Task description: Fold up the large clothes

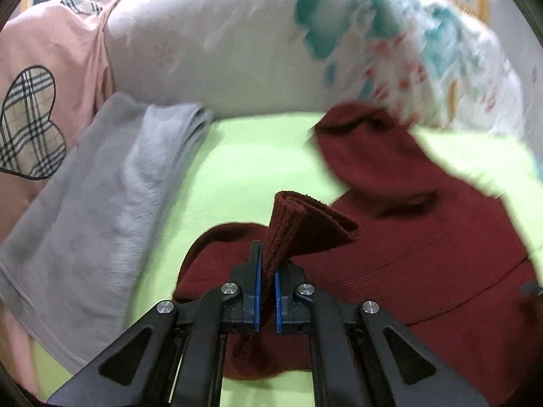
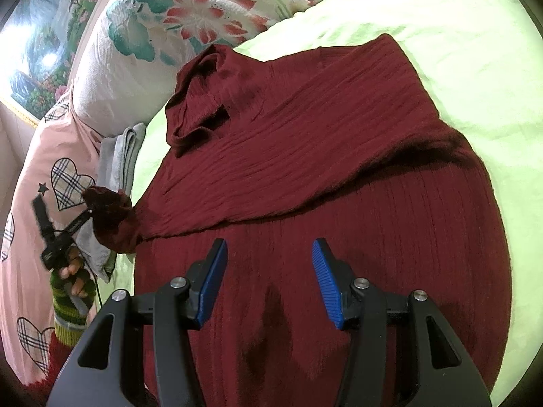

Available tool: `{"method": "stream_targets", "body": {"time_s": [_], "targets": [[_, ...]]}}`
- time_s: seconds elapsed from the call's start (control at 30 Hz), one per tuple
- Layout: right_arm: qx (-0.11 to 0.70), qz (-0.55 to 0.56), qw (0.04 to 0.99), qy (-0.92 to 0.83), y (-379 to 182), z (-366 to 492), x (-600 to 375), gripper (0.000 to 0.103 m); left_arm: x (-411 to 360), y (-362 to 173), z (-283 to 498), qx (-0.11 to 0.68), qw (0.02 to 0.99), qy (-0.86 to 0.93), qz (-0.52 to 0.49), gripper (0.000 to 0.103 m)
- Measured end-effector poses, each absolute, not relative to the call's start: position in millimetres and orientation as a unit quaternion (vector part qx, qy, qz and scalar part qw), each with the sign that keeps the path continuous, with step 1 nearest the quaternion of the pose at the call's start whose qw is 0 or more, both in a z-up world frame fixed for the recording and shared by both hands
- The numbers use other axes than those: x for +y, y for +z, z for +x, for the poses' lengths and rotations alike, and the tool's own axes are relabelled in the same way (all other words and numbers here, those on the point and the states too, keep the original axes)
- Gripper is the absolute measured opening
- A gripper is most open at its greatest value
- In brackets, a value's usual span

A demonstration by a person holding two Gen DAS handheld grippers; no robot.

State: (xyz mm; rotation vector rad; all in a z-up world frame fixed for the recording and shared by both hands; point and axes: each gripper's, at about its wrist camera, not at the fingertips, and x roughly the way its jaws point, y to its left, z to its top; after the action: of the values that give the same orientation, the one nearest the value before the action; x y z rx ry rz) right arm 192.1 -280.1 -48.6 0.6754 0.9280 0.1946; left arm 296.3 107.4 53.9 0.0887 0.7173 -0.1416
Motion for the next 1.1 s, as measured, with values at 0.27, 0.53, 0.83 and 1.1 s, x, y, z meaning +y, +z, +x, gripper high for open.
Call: {"method": "stream_targets", "body": {"time_s": [0.27,0.53,0.83,1.1], "targets": [[0.420,0.337,0.838,0.086,-41,179,-298,0.053,-36,39,284,0.346,0.925,-0.154,-0.019,0.004],[0.411,0.347,0.841,0.063,-37,167,-328,0.053,-147,-31,279,0.398,0.892,-0.199,0.076,0.021],[0.410,0.342,0.841,0.087,-34,188,-313,0.054,-96,-22,209,0.370,0.901,-0.207,0.093,0.061],[0.429,0.305,0.839,0.137,-26,252,-278,0.058,20,-27,195,0.388,0.918,-0.077,0.040,0.062]]}}
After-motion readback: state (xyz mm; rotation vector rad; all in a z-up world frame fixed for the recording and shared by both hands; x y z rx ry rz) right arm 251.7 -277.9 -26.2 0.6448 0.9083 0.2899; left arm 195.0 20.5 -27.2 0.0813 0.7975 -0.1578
